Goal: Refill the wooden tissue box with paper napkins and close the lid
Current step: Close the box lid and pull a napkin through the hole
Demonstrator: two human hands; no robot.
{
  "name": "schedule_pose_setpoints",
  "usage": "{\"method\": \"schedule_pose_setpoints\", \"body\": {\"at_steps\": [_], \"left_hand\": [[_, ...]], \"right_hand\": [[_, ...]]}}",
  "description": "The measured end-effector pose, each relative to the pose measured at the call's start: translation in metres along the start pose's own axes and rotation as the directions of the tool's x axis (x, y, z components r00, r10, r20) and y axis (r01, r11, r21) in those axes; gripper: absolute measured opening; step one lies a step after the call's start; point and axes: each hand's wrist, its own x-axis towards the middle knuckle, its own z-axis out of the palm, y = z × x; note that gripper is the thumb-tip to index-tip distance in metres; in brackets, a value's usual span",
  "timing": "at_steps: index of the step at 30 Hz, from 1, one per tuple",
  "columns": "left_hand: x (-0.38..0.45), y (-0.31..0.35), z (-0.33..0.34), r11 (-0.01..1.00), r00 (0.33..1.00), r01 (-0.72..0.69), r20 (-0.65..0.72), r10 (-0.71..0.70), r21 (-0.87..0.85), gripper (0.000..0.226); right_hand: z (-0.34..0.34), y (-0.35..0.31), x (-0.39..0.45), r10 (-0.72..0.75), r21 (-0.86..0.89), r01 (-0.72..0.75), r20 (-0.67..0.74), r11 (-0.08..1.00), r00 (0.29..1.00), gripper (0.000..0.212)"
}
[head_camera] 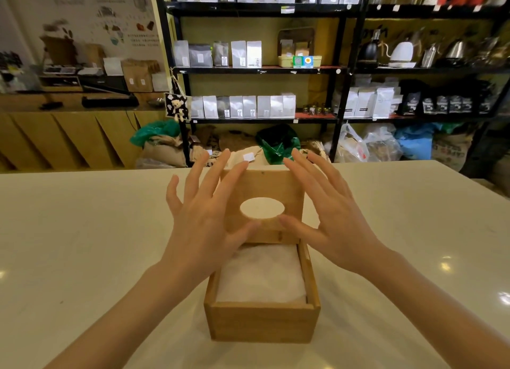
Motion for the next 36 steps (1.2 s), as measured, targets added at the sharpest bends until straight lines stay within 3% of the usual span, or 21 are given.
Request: {"method": "schedule_pose_setpoints", "body": {"at_steps": [4, 8, 19, 36], "left_hand": [[-0.013, -0.002, -0.001, 0.998, 0.994, -0.061, -0.089, 0.063, 0.025, 0.077], [-0.024, 0.002, -0.007, 0.997, 0.989, -0.076, -0.125, 0.074, -0.014, 0.063], [-0.078, 0.004, -0.019, 0.987, 0.988, -0.154, -0.015, 0.154, -0.047, 0.056], [-0.122, 0.004, -0.001, 0.973, 0.968, -0.228, 0.101, 0.231, -0.044, 0.056]], "right_hand": [[0.0, -0.001, -0.011, -0.106, -0.094, 0.093, -0.14, 0.991, 0.984, 0.061], [-0.001, -0.008, -0.021, -0.135, -0.095, 0.118, -0.19, 0.988, 0.973, 0.058], [0.0, -0.031, -0.072, -0.121, 0.079, 0.129, -0.099, 0.989, 0.988, 0.049], [0.017, -0.03, -0.107, -0.123, -0.044, 0.122, -0.019, 0.992, 0.992, 0.049]]}}
